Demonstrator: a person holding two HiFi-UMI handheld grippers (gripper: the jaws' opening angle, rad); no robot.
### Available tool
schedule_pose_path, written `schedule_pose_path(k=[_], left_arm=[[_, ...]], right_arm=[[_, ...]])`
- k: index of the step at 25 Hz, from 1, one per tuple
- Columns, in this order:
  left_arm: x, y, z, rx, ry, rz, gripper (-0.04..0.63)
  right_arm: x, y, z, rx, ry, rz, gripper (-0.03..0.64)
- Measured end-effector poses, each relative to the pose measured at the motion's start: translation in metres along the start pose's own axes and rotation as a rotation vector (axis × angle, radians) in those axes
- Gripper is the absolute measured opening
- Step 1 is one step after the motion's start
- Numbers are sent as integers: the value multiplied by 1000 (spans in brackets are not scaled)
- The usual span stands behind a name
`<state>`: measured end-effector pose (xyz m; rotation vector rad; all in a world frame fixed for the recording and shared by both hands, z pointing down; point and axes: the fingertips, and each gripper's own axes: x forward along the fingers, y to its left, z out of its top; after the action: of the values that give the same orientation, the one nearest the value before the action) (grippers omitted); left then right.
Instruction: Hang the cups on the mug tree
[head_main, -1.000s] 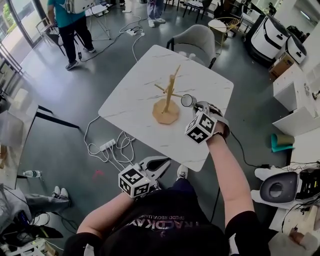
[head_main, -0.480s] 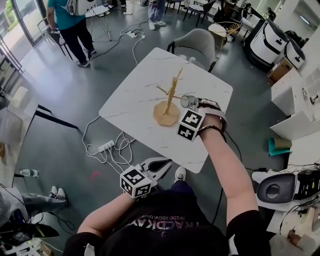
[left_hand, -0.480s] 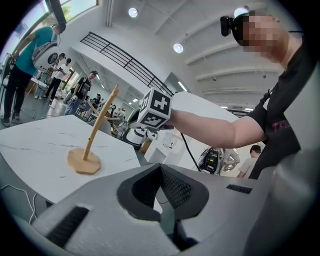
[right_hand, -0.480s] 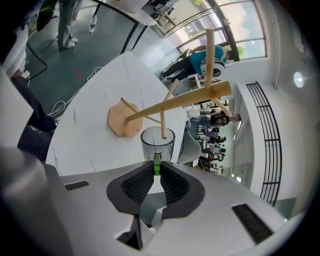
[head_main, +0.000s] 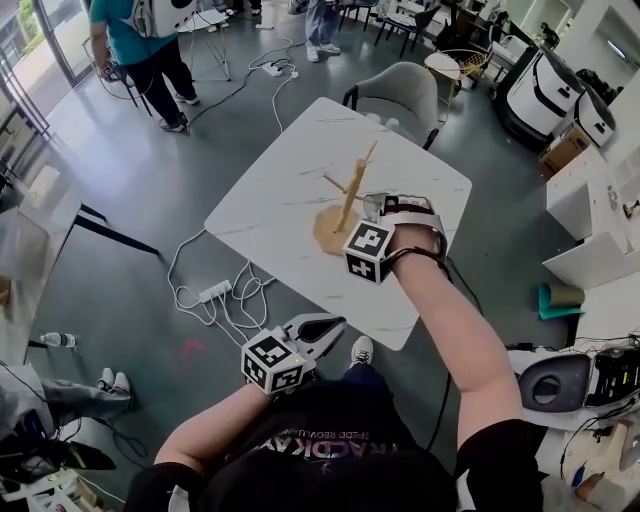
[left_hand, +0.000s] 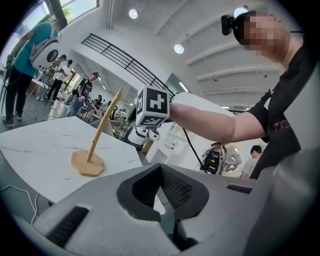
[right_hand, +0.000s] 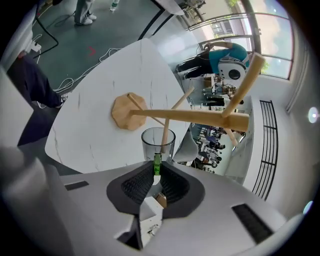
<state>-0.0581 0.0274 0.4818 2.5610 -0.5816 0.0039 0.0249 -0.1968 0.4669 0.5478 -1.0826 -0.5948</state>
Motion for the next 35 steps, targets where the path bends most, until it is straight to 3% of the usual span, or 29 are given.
schedule_pose_path(k=[7,19,26,35], left_arm=[[18,9,2,4,22,-7,-3],[36,0,0,5,47,-46,-3],[35,1,-5,-5,47,-45,-3],[34,1,-7,-7,45,-43,-3]], right_arm=[[0,1,6,-44,25,-41,41],[-11,2,14,-289,174,-28,41],[-12,2,32,-361,241,-1,41],[-3,12,40,-402,250,-23,43]])
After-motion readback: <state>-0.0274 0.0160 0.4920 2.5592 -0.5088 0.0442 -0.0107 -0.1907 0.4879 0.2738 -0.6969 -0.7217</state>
